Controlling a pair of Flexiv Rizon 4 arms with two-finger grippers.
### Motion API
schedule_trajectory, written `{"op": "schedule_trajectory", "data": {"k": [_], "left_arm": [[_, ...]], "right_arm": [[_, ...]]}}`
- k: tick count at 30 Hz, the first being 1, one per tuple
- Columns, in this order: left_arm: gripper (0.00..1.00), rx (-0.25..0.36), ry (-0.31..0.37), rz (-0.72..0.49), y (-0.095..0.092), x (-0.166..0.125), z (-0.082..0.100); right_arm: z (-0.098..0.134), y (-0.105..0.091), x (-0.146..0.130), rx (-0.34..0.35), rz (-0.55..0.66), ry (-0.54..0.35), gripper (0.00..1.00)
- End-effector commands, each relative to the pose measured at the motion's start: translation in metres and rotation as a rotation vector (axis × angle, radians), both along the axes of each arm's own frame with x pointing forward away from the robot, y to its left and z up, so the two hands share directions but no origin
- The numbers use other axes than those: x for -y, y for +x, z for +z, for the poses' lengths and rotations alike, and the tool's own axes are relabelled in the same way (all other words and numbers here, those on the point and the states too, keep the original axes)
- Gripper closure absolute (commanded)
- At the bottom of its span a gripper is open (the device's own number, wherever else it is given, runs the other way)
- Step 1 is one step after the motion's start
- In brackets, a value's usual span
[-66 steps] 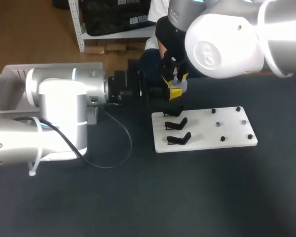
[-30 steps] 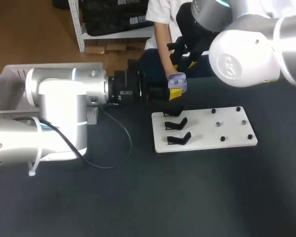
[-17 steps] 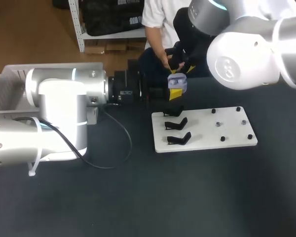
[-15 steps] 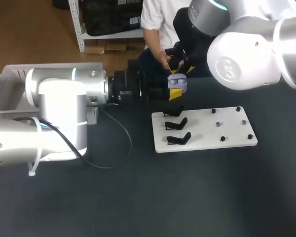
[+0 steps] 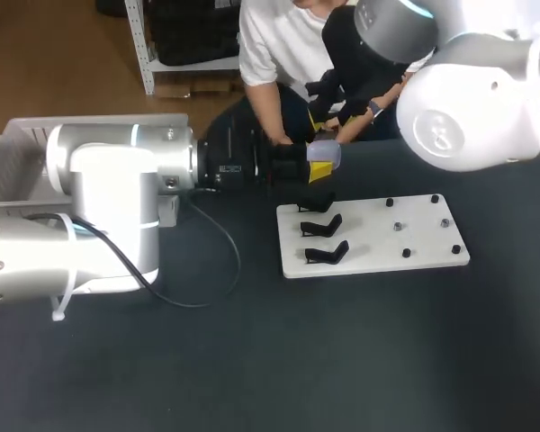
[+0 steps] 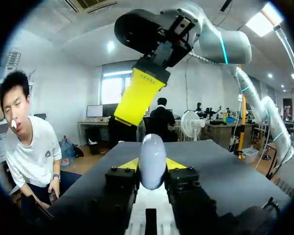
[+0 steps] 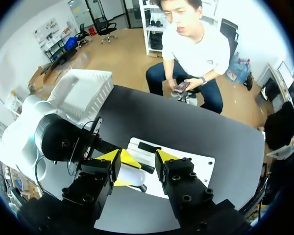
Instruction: Pick up each earbud case from the left stands, insert the matching earbuds, close the lid, and place the case in the box.
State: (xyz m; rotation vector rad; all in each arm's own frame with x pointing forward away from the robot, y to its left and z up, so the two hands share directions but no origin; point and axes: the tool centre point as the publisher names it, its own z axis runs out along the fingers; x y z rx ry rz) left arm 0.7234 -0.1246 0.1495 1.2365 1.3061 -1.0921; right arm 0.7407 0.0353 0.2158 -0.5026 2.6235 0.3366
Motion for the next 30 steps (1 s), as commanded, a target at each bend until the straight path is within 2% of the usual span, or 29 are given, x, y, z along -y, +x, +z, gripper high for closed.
{"op": "schedule_trajectory", "data": {"k": [1, 2, 4, 8, 10, 14, 17, 18, 22, 30], "left_arm": [[1.0, 0.005, -0.006, 0.005, -0.001, 0.0, -0.001], [1.0, 0.005, -0.006, 0.005, -0.001, 0.0, -0.001], [1.0, 0.014, -0.007, 0.013, -0.002, -0.005, 0.002], [1.0, 0.056, 0.001, 0.049, -0.002, -0.024, 0.018], [1.0, 0.071, -0.002, 0.072, -0.003, -0.039, 0.024], [1.0, 0.091, 0.046, 0.136, -0.003, -0.065, 0.033], [1.0, 0.099, 0.054, 0.177, -0.001, -0.09, 0.036], [1.0, 0.102, 0.072, 0.196, 0.0, -0.098, 0.037], [1.0, 0.113, 0.075, 0.242, 0.003, -0.129, 0.041], [1.0, 0.142, 0.151, 0.298, 0.014, -0.184, 0.047]], "right_arm": [[0.014, -0.028, 0.02, 0.061, 0.009, 0.029, 0.49], [0.016, -0.031, 0.022, 0.076, 0.012, 0.027, 0.43], [0.022, -0.041, 0.032, 0.104, 0.016, 0.038, 0.24], [0.03, -0.055, 0.05, 0.15, -0.005, 0.051, 0.0], [0.033, -0.062, 0.058, 0.165, -0.017, 0.047, 0.0], [0.033, -0.07, 0.069, 0.174, -0.03, 0.046, 0.0], [0.029, -0.075, 0.073, 0.175, -0.041, 0.037, 0.0], [0.027, -0.076, 0.074, 0.17, -0.04, 0.031, 0.0], [0.02, -0.08, 0.075, 0.16, -0.043, 0.02, 0.0], [0.009, -0.089, 0.069, 0.129, -0.044, 0.02, 0.0]]}}
